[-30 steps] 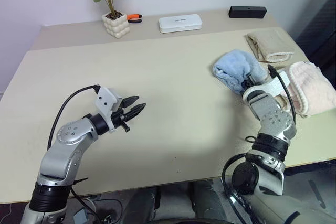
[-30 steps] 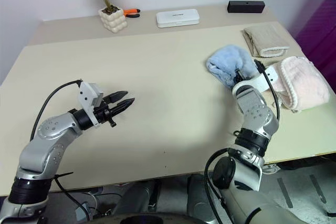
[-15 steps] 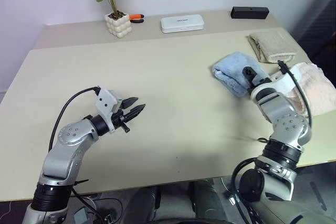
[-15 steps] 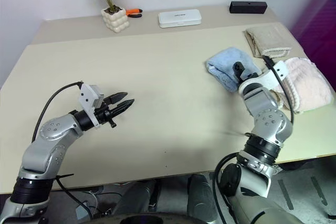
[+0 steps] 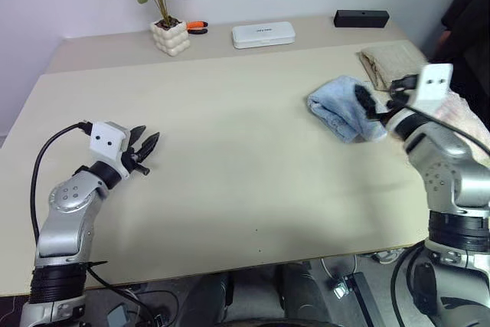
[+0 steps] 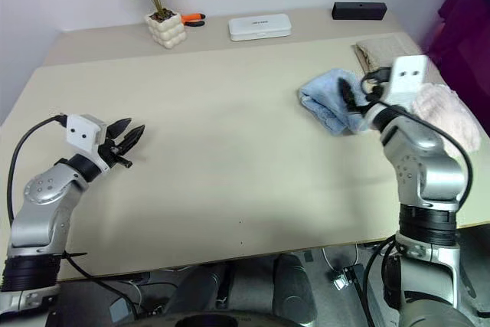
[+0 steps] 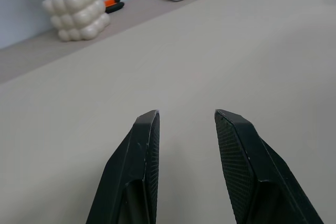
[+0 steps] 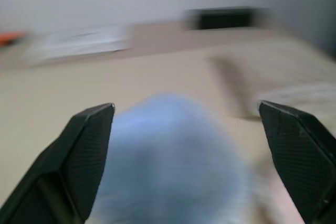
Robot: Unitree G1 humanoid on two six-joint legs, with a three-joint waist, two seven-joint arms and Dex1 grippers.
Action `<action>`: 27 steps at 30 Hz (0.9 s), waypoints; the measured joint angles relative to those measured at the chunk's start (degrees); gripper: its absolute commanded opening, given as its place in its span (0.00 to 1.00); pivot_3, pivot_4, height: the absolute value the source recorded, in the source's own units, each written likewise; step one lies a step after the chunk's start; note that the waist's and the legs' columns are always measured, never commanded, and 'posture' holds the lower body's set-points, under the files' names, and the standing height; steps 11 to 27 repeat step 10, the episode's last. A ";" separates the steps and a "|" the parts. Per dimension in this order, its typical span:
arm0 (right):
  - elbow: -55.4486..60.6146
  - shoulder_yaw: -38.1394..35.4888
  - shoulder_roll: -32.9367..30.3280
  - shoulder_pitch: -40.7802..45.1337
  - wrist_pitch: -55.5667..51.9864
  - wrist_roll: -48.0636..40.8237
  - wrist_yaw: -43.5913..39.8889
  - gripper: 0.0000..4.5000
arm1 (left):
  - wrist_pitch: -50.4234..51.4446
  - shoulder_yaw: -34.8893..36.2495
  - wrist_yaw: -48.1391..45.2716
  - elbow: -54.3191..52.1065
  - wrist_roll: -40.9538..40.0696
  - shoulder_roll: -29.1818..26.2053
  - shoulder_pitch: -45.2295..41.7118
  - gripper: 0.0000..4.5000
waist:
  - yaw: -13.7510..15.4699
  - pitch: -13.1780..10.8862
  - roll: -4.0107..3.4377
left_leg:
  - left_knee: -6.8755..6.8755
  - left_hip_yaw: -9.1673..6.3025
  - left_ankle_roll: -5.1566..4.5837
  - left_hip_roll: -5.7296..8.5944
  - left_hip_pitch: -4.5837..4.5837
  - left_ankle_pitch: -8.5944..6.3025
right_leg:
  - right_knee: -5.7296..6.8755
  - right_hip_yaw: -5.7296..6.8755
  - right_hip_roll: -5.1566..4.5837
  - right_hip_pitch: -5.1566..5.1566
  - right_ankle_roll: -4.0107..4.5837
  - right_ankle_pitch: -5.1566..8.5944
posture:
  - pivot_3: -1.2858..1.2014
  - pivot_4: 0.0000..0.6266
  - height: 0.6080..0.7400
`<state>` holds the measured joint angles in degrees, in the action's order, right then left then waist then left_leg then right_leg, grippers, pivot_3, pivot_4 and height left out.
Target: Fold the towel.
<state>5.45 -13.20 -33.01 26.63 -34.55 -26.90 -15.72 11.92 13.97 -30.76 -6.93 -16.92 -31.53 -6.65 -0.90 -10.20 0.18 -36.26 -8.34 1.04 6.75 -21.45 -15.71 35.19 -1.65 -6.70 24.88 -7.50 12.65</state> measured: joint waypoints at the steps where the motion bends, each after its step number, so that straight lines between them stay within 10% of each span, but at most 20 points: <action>1: 0.00 2.27 -0.71 -0.36 1.15 0.49 -3.83 0.99 | 0.02 0.43 -0.22 -0.95 -0.09 -0.12 1.10 0.37 | 0.04 0.00 0.01 | -0.01 0.00 -0.01 0.00 0.00 -0.01 | -0.02 0.00 0.00 0.00 0.00 0.00 | 0.52 0.24 1.00; 10: -4.61 13.03 -2.41 -0.79 7.78 2.70 -25.97 0.99 | 3.07 5.25 -0.92 -11.52 -3.33 -1.00 13.32 0.37 | 0.46 -0.03 0.06 | -0.06 -0.07 -0.07 -0.05 0.02 -0.06 | -0.03 0.00 -0.02 0.00 0.04 -0.03 | 0.52 0.24 1.00; 27: -4.61 13.03 -2.41 -0.79 7.78 2.70 -25.97 0.99 | 3.07 5.25 -0.92 -11.52 -3.33 -1.00 13.32 0.37 | 0.46 -0.03 0.06 | -0.06 -0.07 -0.07 -0.05 0.02 -0.06 | -0.03 0.00 -0.02 0.00 0.04 -0.03 | 0.52 0.24 1.00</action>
